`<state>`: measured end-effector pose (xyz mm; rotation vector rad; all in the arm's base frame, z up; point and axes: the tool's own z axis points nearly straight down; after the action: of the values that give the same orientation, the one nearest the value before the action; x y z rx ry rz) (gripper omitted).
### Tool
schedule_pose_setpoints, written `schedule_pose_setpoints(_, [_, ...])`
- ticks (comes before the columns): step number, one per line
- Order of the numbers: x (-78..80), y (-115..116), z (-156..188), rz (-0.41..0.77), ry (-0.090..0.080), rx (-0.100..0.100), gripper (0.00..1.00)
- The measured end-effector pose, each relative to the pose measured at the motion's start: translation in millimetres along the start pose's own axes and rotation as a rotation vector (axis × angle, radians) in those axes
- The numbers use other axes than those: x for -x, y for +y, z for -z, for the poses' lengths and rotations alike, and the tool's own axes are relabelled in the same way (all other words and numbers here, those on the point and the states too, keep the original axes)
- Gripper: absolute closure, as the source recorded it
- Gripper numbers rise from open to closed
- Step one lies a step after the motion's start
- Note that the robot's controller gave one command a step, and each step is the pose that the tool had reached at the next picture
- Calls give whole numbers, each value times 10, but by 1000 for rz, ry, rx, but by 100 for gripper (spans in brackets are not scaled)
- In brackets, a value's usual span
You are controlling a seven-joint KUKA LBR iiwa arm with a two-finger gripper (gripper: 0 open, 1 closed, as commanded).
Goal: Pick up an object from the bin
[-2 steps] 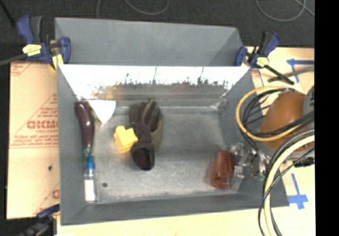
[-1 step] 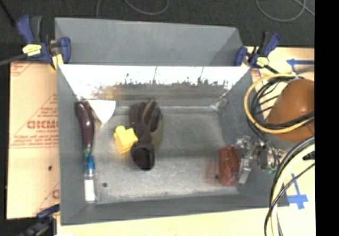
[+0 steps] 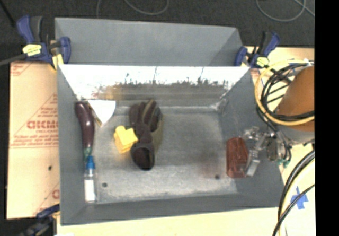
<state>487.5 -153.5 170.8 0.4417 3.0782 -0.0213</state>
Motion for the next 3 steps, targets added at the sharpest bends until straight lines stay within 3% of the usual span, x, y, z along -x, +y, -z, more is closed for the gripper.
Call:
schedule_pose_setpoints(1, [124,-28,-929,-4,10,5,100])
schedule_pose_setpoints(2, [124,-29,-929,-2,10,5,100])
schedule_pose_setpoints(3, [134,7,-111,-51,8,5,100])
